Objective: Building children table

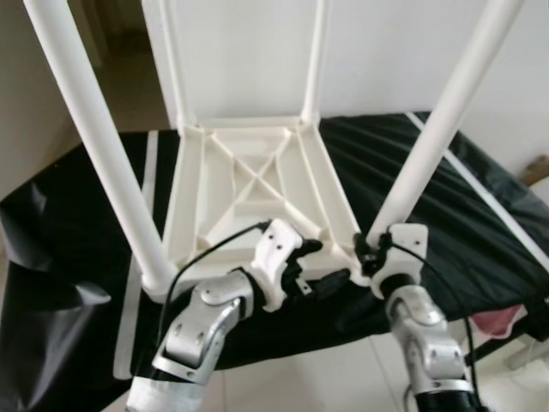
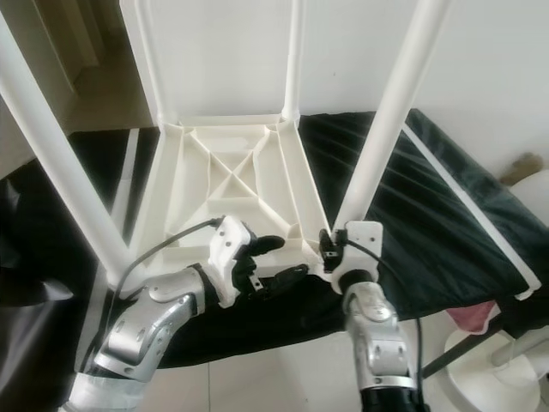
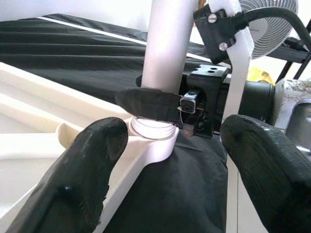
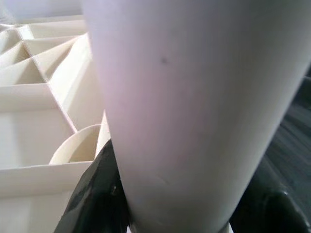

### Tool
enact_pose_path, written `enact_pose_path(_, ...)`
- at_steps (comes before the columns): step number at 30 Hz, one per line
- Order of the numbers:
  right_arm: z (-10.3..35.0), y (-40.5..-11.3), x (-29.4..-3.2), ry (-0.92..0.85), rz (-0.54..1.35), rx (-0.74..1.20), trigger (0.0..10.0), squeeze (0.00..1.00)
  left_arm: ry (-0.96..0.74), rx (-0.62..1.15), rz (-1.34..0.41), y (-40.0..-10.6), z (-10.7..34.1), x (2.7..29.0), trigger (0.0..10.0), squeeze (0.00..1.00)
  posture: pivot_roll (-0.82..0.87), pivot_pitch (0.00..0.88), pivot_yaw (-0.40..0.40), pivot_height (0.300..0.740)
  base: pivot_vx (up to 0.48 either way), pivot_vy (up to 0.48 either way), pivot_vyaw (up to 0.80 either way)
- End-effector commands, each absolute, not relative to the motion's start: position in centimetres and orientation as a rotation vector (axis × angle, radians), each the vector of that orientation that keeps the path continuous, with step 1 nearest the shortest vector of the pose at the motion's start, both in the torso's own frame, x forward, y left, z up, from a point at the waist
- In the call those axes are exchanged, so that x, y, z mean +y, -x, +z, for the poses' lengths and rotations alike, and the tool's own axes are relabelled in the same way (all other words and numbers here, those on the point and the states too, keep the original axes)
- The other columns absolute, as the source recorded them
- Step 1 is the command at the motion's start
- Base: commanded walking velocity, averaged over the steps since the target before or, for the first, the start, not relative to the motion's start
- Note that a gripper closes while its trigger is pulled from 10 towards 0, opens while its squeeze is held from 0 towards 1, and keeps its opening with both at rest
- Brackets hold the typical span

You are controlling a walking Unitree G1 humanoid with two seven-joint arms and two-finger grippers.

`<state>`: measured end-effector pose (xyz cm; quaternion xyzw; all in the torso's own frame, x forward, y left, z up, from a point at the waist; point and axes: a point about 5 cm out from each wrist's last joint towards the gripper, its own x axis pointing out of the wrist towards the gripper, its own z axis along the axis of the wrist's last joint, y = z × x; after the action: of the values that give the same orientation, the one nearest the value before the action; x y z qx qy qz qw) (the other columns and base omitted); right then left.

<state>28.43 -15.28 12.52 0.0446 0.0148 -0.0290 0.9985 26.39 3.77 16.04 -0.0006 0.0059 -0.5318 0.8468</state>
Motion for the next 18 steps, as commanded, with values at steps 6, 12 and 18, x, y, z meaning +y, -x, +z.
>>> enact_pose_path(6,12.0,-27.8,-13.7,-0.078,-0.12,0.046,10.0,0.0,0.008,0.019,-1.136,-26.2,16.2,3.4,10.0,0.0,-0.03,0.0,-0.011,0.74,0.0,0.0,0.0)
enact_pose_path(12,12.7,-27.2,-13.7,-0.066,-0.03,0.003,10.0,1.0,-0.003,0.019,-1.142,-26.4,16.2,3.4,10.0,0.0,-0.04,0.0,-0.002,0.74,0.0,0.0,0.0)
enact_pose_path(18,13.4,-26.2,-14.9,-0.013,0.085,-0.037,10.0,1.0,-0.014,0.009,-1.139,-26.3,16.2,3.5,10.0,0.0,-0.04,0.0,-0.002,0.74,0.0,0.0,0.0)
